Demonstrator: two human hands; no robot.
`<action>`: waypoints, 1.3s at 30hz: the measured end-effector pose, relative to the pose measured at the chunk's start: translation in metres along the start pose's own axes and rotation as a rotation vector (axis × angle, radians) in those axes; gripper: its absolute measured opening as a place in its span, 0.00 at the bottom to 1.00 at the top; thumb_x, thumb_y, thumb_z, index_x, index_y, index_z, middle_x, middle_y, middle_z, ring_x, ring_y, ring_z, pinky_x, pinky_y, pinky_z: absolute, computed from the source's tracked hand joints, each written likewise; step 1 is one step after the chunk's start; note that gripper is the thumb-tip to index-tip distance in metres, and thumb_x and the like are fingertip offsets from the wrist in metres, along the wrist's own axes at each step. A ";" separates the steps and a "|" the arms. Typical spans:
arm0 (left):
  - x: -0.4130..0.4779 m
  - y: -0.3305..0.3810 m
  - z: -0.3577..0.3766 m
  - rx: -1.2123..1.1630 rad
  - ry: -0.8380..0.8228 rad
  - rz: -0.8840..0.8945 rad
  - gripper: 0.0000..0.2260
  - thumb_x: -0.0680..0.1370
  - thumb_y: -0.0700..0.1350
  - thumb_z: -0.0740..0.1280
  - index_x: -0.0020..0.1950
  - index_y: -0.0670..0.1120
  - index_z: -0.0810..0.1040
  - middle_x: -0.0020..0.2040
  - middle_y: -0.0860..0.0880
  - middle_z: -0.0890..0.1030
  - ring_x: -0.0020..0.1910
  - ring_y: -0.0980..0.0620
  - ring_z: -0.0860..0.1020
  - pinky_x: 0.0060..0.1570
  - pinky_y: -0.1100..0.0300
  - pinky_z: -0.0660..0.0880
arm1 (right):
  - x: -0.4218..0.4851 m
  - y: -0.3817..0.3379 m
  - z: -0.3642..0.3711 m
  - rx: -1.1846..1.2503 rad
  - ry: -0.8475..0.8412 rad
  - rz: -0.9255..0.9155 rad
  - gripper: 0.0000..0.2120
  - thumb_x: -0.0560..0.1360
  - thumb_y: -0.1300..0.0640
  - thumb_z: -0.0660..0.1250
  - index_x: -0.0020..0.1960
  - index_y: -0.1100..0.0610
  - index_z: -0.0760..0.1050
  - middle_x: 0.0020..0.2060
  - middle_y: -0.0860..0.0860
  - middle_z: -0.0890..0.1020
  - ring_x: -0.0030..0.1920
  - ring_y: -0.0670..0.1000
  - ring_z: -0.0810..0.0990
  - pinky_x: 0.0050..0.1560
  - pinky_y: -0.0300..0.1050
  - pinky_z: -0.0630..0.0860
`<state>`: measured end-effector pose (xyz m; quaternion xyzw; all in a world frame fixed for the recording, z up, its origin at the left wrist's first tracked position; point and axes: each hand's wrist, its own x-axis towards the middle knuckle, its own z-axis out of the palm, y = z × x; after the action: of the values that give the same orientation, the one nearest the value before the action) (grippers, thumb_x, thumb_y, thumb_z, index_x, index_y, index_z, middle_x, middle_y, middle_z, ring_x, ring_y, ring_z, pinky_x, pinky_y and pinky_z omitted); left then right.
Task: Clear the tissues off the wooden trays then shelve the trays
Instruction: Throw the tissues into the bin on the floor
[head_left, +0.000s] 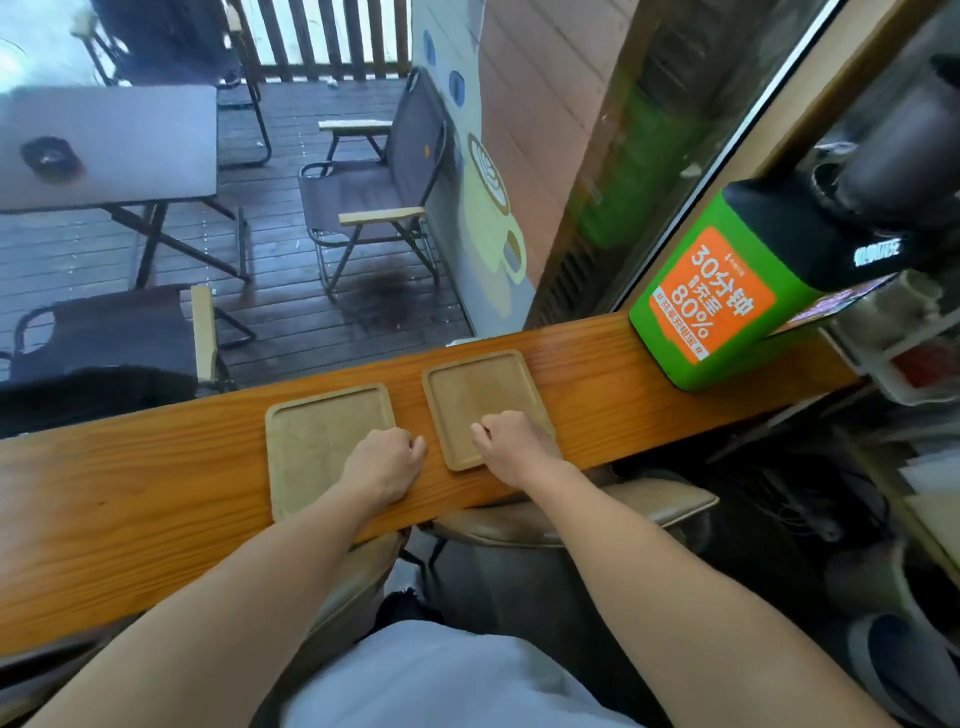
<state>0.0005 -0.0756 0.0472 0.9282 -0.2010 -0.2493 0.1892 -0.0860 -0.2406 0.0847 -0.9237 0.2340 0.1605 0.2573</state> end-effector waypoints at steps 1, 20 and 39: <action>-0.005 0.010 0.001 0.008 0.012 0.025 0.19 0.80 0.54 0.56 0.37 0.45 0.77 0.36 0.46 0.79 0.36 0.46 0.77 0.37 0.53 0.75 | -0.011 0.005 -0.004 0.012 0.037 -0.006 0.19 0.81 0.47 0.52 0.34 0.51 0.66 0.35 0.49 0.72 0.37 0.54 0.75 0.35 0.48 0.69; -0.206 0.272 0.190 0.415 -0.026 0.929 0.12 0.77 0.53 0.55 0.42 0.49 0.73 0.45 0.46 0.82 0.44 0.39 0.81 0.37 0.52 0.71 | -0.325 0.262 0.026 0.164 0.450 0.499 0.10 0.78 0.58 0.61 0.53 0.62 0.77 0.53 0.61 0.78 0.55 0.64 0.77 0.53 0.54 0.74; -0.075 0.360 0.267 0.633 -0.270 0.882 0.08 0.76 0.50 0.55 0.40 0.50 0.70 0.42 0.46 0.81 0.40 0.42 0.80 0.36 0.52 0.75 | -0.258 0.361 -0.001 0.291 0.449 0.746 0.07 0.79 0.53 0.62 0.48 0.57 0.72 0.48 0.53 0.75 0.44 0.55 0.78 0.43 0.52 0.78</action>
<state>-0.3032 -0.4127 0.0245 0.7276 -0.6577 -0.1907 -0.0398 -0.4882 -0.4249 0.0482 -0.7425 0.6206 0.0034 0.2519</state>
